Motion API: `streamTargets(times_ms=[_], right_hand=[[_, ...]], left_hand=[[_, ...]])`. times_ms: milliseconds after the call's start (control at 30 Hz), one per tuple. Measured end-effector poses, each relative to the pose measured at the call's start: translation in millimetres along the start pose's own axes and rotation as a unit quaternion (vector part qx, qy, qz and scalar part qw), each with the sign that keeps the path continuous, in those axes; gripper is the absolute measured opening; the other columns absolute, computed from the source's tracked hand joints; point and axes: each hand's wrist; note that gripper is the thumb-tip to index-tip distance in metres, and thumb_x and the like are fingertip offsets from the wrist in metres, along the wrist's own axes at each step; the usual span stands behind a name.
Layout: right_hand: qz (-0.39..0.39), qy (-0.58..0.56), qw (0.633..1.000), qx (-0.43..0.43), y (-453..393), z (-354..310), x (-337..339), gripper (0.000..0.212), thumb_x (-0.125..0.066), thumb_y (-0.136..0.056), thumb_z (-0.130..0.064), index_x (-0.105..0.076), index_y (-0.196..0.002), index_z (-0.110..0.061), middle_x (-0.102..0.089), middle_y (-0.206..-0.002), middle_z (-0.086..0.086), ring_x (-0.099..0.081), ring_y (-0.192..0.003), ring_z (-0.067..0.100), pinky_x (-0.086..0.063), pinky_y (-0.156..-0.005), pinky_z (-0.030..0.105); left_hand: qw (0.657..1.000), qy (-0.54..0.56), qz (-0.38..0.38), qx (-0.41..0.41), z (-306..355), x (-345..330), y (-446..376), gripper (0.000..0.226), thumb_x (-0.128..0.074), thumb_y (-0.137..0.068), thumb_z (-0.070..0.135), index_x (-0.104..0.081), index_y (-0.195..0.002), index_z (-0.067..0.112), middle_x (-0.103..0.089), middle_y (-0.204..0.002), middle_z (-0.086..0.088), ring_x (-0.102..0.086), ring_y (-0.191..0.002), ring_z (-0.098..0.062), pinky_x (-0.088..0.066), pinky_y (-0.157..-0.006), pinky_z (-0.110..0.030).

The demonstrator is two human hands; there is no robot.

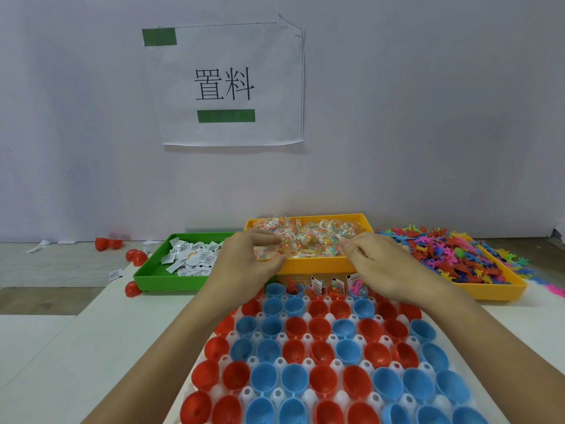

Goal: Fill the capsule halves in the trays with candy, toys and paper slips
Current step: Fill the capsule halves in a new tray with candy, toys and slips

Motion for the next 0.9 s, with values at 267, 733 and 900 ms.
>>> streamTargets(times_ms=[267,733,900], right_hand=[[0.015,-0.003,1.000,0.022,0,-4,3,0.052,-0.031,-0.105,-0.042,-0.058,-0.075,-0.010,-0.056,-0.084,-0.001,-0.052,-0.087,0.014,-0.041,-0.097,0.054],[0.022,-0.309,0.947,0.080,10,-35,10,0.009,-0.068,-0.092,-0.019,-0.074,-0.098,-0.016,-0.077,-0.082,-0.004,-0.074,-0.077,0.011,-0.057,-0.070,0.019],[0.010,-0.327,0.943,0.068,12,-35,13,0.011,-0.069,-0.092,-0.017,-0.074,-0.100,-0.013,-0.077,-0.082,0.000,-0.075,-0.076,0.014,-0.059,-0.071,0.023]], left_hand=[[0.974,0.203,0.079,0.053,9,9,-1,0.016,-0.081,-0.077,0.004,-0.076,-0.079,0.019,-0.075,-0.075,0.006,-0.073,-0.071,-0.009,-0.057,-0.067,-0.020],[0.947,0.320,-0.020,0.024,44,10,7,0.015,-0.079,-0.080,0.006,-0.074,-0.092,0.012,-0.074,-0.082,-0.005,-0.074,-0.076,-0.018,-0.057,-0.066,-0.021],[0.940,0.334,-0.045,0.058,46,9,9,0.013,-0.078,-0.080,0.004,-0.074,-0.092,0.003,-0.074,-0.084,-0.014,-0.074,-0.079,-0.022,-0.059,-0.068,-0.024]])
Point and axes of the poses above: each hand's wrist, its own y-axis away from the middle knuckle, its own x-axis out of the back of the hand, z = x × y
